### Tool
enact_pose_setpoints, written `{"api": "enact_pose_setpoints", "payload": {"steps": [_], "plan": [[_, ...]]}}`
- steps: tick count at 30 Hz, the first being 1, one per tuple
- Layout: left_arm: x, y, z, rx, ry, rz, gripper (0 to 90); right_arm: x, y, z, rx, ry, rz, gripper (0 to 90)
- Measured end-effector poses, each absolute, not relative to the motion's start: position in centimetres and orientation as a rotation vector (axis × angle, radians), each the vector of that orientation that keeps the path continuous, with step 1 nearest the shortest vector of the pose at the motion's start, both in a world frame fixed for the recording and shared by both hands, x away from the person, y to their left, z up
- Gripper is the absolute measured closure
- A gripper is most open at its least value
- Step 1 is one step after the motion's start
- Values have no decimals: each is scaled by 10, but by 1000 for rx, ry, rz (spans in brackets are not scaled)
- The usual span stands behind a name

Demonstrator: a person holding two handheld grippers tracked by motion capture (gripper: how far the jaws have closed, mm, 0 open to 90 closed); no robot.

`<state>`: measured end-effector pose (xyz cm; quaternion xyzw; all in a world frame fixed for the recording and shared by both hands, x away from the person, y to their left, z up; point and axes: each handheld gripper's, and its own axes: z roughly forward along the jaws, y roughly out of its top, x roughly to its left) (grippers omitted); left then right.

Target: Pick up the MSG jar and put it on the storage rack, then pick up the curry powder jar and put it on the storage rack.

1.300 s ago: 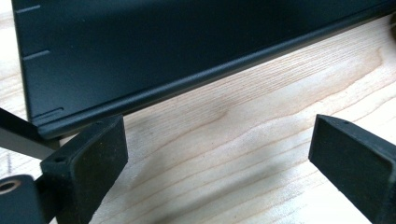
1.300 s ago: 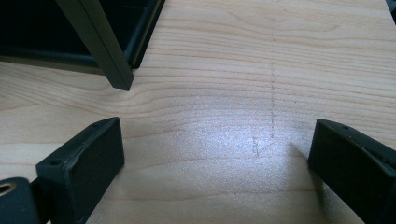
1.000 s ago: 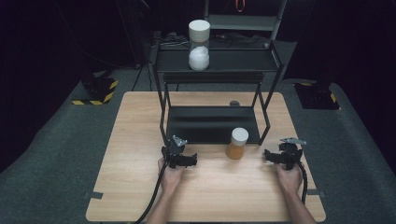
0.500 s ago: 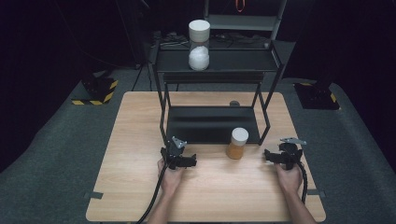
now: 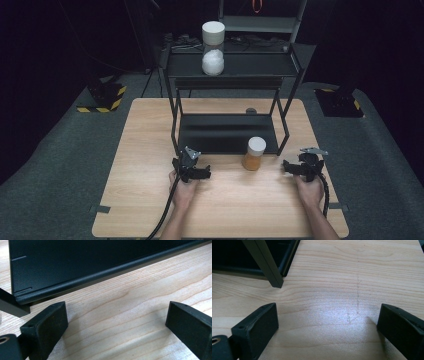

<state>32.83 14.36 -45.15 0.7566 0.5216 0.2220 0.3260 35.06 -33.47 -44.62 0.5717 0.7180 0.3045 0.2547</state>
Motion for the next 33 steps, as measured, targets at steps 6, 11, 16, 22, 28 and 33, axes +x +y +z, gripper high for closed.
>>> {"api": "enact_pose_setpoints", "payload": {"steps": [6,11,16,22,28,33], "plan": [[328,144,-452,1982,1367,582,39,351,-335,-446,1553,1950,827,25],[328,144,-451,1983,1367,582,39,351,-335,-446,1554,1950,826,26],[328,144,-451,1983,1367,582,39,353,-336,-440,1569,1986,822,44],[328,144,-451,1983,1367,582,39,342,-338,-441,1527,2004,895,39],[328,143,-452,1982,1367,582,39,330,-336,-442,1457,2050,937,36],[328,143,-452,1983,1367,583,39,321,-329,-442,1392,2100,947,35]]}}
